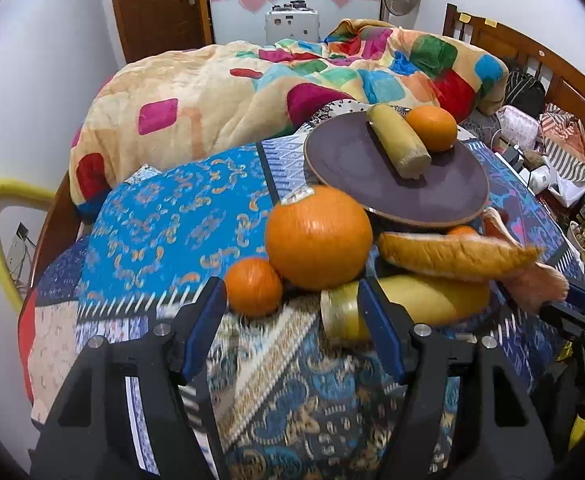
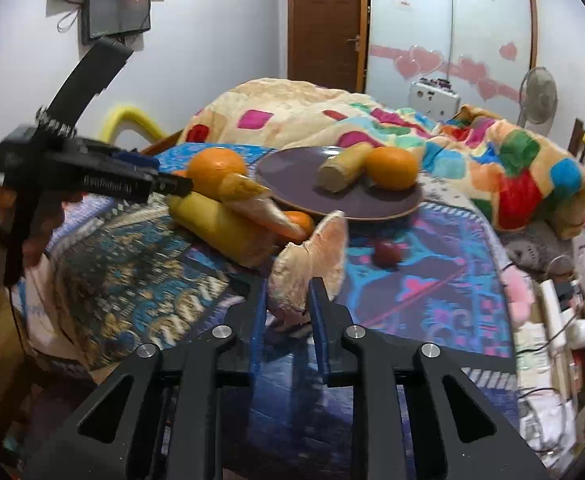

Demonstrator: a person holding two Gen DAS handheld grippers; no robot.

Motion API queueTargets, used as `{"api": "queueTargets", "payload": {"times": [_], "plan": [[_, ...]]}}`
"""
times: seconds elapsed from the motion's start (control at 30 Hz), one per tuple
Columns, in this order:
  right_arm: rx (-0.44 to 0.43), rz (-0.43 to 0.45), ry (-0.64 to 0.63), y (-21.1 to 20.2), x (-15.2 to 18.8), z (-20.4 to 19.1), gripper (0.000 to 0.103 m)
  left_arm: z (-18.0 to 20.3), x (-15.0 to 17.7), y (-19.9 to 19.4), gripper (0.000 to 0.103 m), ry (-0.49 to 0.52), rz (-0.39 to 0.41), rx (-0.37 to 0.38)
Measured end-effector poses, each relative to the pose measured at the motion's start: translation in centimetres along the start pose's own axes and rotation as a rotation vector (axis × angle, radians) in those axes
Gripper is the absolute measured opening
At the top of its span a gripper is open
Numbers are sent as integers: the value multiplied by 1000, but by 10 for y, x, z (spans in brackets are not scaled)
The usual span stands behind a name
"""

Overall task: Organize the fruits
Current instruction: 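Move the right gripper to the pomelo peel and grasp it, then lower the left gripper onto the second yellow cylinder and close on it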

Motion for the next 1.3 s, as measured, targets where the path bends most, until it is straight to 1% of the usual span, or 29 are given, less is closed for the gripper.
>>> {"api": "queueTargets", "payload": {"times": [0.13,0.27,0.37,0.4,0.47,0.5,0.57,0.6,0.67,0.73,0.77,1.03,1.17,1.3], "plan": [[10,-22,24,5,8,13,18,6,-10,13,68,46,-52,15],[-2,-21,45,8,10,18,18,9,-12,18,69,80,-76,20],[3,-16,38,13,8,19,18,9,-13,19,69,91,-105,21],[4,-14,39,14,7,19,18,9,-13,19,69,102,-114,9],[-4,-11,45,14,8,19,18,11,-10,20,68,150,-131,-37],[-6,-7,49,14,8,20,18,11,-7,21,63,169,-140,-54],[-9,-1,62,12,10,22,17,10,0,20,62,183,-143,-86],[-17,1,74,12,11,24,17,8,2,18,61,179,-140,-85],[-32,2,94,12,13,26,17,5,7,13,61,154,-144,-60],[-39,3,107,9,15,29,17,2,12,7,55,134,-140,-39],[-38,4,105,7,15,29,17,1,15,4,55,125,-135,-32],[-19,-8,102,-6,22,30,16,14,41,-17,54,117,-128,29],[-15,-13,112,-12,26,32,16,26,52,-25,54,132,-110,41],[-6,-17,107,-17,29,31,16,37,59,-27,54,111,-113,75]]}}
Point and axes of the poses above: each gripper's, at about its wrist camera, not at the fingertips, and y roughly the way its jaws point, z to its right, x to its underside, the point moved 4 cm from there along y, roughly the way its jaws point, and after that the axes turned 10 degrees about -y, right-handed, at the moved point
